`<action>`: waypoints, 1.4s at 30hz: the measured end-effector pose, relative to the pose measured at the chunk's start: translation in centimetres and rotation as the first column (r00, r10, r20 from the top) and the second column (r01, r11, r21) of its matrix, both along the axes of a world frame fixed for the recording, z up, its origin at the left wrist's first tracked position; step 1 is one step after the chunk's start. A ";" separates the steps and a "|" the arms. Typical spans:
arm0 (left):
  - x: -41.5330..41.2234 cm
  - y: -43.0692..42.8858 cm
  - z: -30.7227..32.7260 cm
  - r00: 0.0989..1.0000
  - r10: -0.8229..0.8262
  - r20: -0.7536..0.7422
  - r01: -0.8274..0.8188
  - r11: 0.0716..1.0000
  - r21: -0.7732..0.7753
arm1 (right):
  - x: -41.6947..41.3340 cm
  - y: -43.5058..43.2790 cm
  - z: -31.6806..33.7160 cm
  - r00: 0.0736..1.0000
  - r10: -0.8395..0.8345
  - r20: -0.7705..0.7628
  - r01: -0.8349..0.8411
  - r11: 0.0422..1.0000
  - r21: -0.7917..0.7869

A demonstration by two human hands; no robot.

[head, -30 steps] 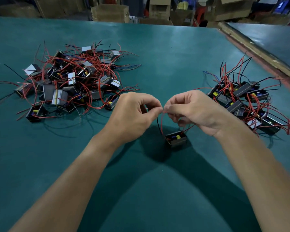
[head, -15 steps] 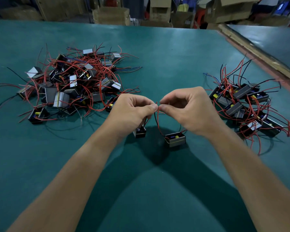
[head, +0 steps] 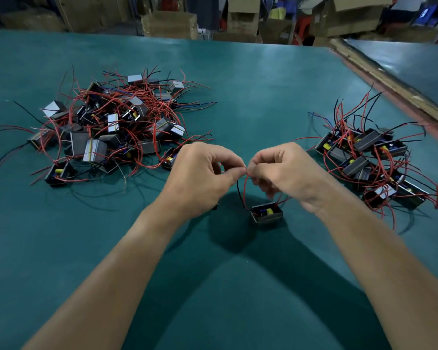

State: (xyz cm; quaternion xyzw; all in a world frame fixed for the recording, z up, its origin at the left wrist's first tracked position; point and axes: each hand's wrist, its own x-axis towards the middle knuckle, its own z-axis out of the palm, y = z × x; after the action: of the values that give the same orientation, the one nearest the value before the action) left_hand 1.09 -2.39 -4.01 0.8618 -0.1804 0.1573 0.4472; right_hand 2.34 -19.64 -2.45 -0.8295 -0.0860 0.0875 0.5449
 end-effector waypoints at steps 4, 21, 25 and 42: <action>-0.5 -1.0 -0.2 0.971 -0.046 0.236 -0.004 0.978 0.208 | 0.3 -1.0 0.8 0.928 0.005 -0.372 0.030 0.996 0.088; 0.5 -0.4 0.2 0.909 -0.069 -0.411 -0.058 0.956 -0.287 | 0.0 -0.8 -0.2 0.908 0.128 0.398 -0.094 0.990 -0.105; 0.4 -0.3 0.6 0.878 -0.100 -0.469 -0.064 0.945 -0.321 | 0.1 -1.0 -0.1 0.901 0.145 0.409 -0.101 0.987 -0.129; 0.2 0.1 0.8 0.888 -0.114 -0.445 -0.043 0.943 -0.329 | 0.3 -0.8 -0.9 0.848 0.094 0.522 -0.016 0.988 -0.151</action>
State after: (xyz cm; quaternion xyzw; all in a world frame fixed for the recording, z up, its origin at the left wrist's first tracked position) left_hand 1.32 -2.32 -3.17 0.7839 -0.0571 -0.0305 0.6175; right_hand 2.68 -20.41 -3.32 -0.8552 -0.2494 -0.1219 0.4377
